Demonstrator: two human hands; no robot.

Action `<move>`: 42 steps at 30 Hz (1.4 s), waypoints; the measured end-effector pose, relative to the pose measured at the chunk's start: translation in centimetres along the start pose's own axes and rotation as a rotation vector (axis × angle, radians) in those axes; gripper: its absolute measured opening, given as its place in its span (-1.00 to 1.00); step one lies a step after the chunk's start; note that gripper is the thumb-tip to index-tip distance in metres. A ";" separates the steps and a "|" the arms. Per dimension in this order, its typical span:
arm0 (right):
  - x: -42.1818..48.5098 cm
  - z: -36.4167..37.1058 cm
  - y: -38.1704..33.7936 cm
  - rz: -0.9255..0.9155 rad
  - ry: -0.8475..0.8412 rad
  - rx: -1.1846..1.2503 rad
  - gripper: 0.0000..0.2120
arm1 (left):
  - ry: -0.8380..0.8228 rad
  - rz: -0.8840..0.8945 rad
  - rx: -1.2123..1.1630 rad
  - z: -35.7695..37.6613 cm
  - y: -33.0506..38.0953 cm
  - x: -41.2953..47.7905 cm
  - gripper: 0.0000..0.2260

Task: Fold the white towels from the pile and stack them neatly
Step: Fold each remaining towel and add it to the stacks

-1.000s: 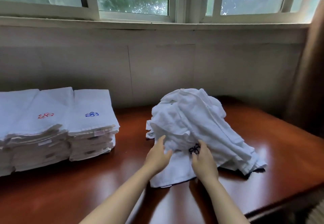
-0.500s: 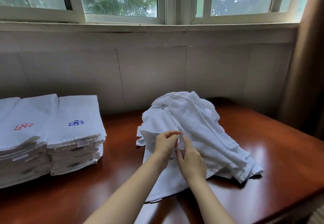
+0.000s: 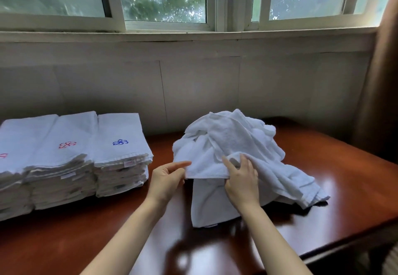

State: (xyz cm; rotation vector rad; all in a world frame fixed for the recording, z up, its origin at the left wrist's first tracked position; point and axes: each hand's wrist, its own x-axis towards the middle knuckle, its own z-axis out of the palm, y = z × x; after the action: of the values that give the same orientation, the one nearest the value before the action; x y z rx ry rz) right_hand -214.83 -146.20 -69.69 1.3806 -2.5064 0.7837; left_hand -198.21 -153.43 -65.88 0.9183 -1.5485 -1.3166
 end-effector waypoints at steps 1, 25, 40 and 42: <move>-0.2 0.0 -0.2 -0.018 -0.044 0.005 -0.46 | 0.004 -0.019 0.059 -0.5 -0.2 0.1 -0.69; 0.5 -1.3 0.2 -0.231 -0.468 0.420 -0.73 | -0.331 -0.521 -0.234 6.1 -1.8 3.4 -0.35; -5.4 -1.0 -8.4 -0.220 -0.126 0.453 -0.75 | -0.328 -0.468 -0.010 -16.6 -2.3 -5.5 -0.68; -5.6 0.4 -9.1 -0.255 -0.277 0.366 -0.56 | -0.310 -0.546 -0.091 -20.4 -2.9 -6.8 -0.64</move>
State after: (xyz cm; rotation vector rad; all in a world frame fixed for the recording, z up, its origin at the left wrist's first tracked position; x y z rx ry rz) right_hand -204.20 -146.26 -68.93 2.0088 -2.3829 1.1003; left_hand -176.72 -154.49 -68.80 1.1708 -1.5022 -1.9767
